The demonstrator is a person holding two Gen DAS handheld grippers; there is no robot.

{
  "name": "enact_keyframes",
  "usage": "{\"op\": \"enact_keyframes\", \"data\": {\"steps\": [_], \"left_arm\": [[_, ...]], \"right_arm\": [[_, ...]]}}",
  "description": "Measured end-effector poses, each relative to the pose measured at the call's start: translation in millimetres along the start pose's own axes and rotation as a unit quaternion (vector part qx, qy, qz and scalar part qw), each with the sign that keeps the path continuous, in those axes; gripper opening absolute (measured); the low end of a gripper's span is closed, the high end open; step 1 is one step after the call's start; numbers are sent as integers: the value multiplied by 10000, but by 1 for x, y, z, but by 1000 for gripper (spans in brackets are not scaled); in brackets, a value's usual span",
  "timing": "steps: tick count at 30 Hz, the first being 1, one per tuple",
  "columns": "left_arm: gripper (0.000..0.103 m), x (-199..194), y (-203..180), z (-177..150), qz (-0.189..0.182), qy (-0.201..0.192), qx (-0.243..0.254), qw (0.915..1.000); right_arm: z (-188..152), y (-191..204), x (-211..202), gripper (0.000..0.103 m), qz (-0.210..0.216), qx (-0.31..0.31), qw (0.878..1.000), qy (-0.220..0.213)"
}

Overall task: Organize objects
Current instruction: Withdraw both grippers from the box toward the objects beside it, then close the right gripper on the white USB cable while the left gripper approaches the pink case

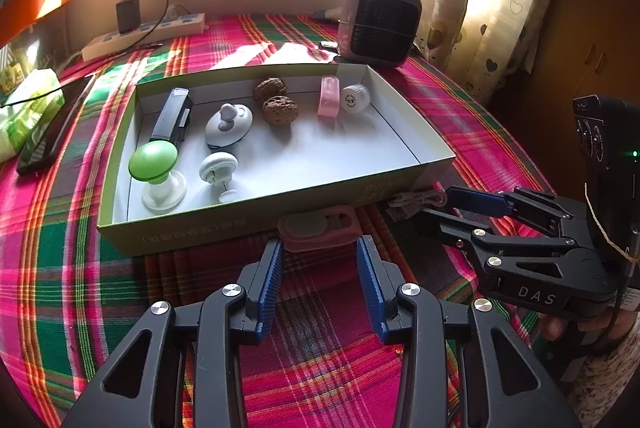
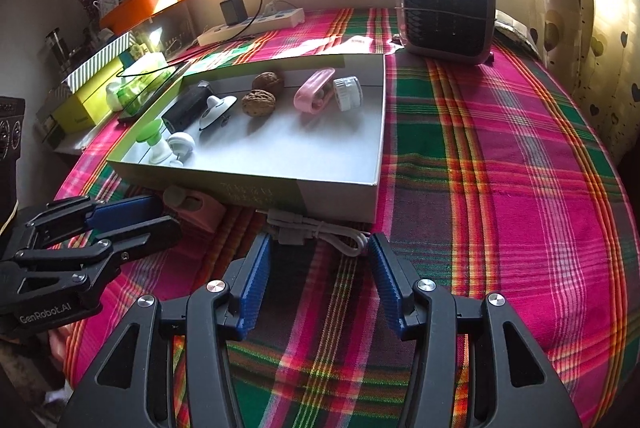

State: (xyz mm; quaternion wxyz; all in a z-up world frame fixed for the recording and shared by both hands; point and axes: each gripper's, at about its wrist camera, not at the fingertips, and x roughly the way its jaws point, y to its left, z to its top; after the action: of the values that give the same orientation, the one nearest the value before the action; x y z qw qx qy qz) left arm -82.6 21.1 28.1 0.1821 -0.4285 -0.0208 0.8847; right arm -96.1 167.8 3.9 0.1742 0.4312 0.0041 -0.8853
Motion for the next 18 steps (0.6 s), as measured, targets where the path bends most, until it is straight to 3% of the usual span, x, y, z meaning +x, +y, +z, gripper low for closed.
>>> {"op": "enact_keyframes", "data": {"steps": [7,18], "left_arm": [[36,-1,9,3,74,-30,-168,9998],[36,2,13,4,92,0,-205,9997]], "right_arm": [[3,-2,1,51,-198,-237,9995,-27],[4,13,9,51,316,-851,9958,112]]}}
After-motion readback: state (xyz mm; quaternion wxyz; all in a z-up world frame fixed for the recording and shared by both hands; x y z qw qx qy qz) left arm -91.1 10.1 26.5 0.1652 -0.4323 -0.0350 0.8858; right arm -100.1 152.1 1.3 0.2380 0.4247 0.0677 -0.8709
